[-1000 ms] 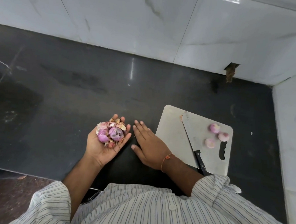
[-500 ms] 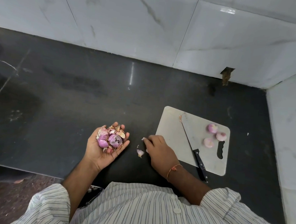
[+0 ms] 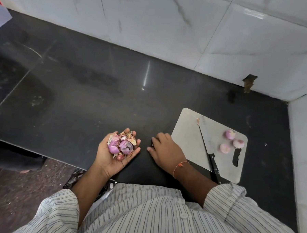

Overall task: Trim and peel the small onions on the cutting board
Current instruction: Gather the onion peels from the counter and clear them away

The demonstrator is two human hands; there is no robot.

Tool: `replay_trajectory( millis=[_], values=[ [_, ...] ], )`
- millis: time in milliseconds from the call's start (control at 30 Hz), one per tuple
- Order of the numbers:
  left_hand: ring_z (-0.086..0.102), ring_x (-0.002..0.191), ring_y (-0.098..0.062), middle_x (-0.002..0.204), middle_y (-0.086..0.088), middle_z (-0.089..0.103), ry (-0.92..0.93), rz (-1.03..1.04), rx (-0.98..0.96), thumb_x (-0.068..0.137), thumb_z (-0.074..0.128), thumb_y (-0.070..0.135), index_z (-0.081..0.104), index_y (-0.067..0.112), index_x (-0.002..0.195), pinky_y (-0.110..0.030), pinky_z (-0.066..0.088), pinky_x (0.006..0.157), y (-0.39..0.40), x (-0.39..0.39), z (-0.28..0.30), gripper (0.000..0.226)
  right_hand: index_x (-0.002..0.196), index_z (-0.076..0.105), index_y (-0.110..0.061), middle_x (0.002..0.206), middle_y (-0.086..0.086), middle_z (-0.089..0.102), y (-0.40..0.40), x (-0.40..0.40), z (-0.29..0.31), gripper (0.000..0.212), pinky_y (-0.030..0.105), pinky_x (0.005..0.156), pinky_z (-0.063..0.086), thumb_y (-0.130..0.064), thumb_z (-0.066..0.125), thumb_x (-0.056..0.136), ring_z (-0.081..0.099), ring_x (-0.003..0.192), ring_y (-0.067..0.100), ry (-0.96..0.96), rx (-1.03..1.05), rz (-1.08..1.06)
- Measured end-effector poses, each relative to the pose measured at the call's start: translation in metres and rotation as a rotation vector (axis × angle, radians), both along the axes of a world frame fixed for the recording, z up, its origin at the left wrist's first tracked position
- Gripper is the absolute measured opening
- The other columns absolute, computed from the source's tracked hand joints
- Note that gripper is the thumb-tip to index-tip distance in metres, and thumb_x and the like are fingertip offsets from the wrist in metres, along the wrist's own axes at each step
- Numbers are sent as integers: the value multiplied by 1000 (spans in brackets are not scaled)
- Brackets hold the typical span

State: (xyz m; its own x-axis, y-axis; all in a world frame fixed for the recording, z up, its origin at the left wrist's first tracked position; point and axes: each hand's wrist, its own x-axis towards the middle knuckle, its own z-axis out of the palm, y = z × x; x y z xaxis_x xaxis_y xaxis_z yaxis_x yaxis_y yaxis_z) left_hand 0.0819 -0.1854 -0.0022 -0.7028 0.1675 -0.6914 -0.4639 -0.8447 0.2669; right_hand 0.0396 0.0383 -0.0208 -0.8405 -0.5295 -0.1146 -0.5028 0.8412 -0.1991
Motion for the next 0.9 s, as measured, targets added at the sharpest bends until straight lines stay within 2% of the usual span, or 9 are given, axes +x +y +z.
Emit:
replay_trajectory(
  millis=[100, 200, 300, 367, 467, 567, 667, 900],
  values=[
    [74, 111, -34, 123, -4, 75, -4, 10, 24, 98, 51, 39, 82, 18, 107, -51, 57, 101, -2, 7, -6, 38, 112, 73, -14, 111, 4, 66, 6, 15, -10, 35, 35, 83, 58, -43, 56, 104, 62, 101, 24, 92, 10, 107],
    [74, 112, -34, 124, -4, 75, -10, 10, 32, 104, 47, 40, 82, 19, 107, -52, 56, 101, 0, 11, -11, 42, 104, 73, -15, 105, 4, 67, 18, 29, -18, 27, 38, 73, 60, -32, 52, 107, 63, 96, 25, 137, 8, 150],
    [74, 111, -34, 123, -4, 76, -17, 12, 30, 104, 46, 40, 81, 19, 107, -52, 56, 102, 2, 12, -14, 41, 105, 73, -15, 107, 3, 69, 36, 42, -13, 18, 36, 68, 60, -27, 60, 106, 63, 95, 24, 154, 6, 92],
    [74, 113, -34, 124, -4, 75, -17, 8, 30, 104, 46, 40, 82, 19, 108, -52, 56, 102, 4, 12, -16, 41, 109, 73, -17, 114, 1, 69, 47, 51, -10, 16, 35, 70, 60, -29, 63, 103, 62, 97, 24, 154, -9, 58],
    [72, 115, -35, 124, -5, 75, -22, 2, 37, 104, 46, 40, 82, 18, 108, -53, 56, 103, 8, 15, -19, 42, 122, 70, -18, 128, 0, 65, 61, 63, -8, 26, 34, 84, 61, -23, 69, 97, 61, 107, 25, 60, -9, 55],
    [72, 115, -35, 124, -5, 75, -35, -7, 35, 105, 45, 40, 82, 17, 108, -52, 58, 101, 13, 20, -22, 43, 118, 72, -15, 123, 4, 65, 64, 64, -7, 26, 40, 81, 61, -9, 66, 93, 60, 103, 29, -51, 1, 9],
    [71, 115, -36, 125, -6, 75, -52, -26, 27, 105, 45, 40, 82, 16, 107, -52, 57, 102, 20, 26, -23, 44, 111, 73, -12, 119, 6, 64, 56, 57, 1, 21, 46, 81, 56, -10, 60, 95, 61, 101, 33, -173, 9, -84],
    [74, 111, -37, 125, -8, 76, -93, -120, -15, 103, 47, 40, 83, 16, 107, -51, 57, 101, 41, 32, -25, 44, 98, 75, -19, 103, 1, 68, 51, 36, 19, 13, 31, 77, 46, -20, 67, 89, 64, 93, 24, -336, -42, -301]
  ],
)
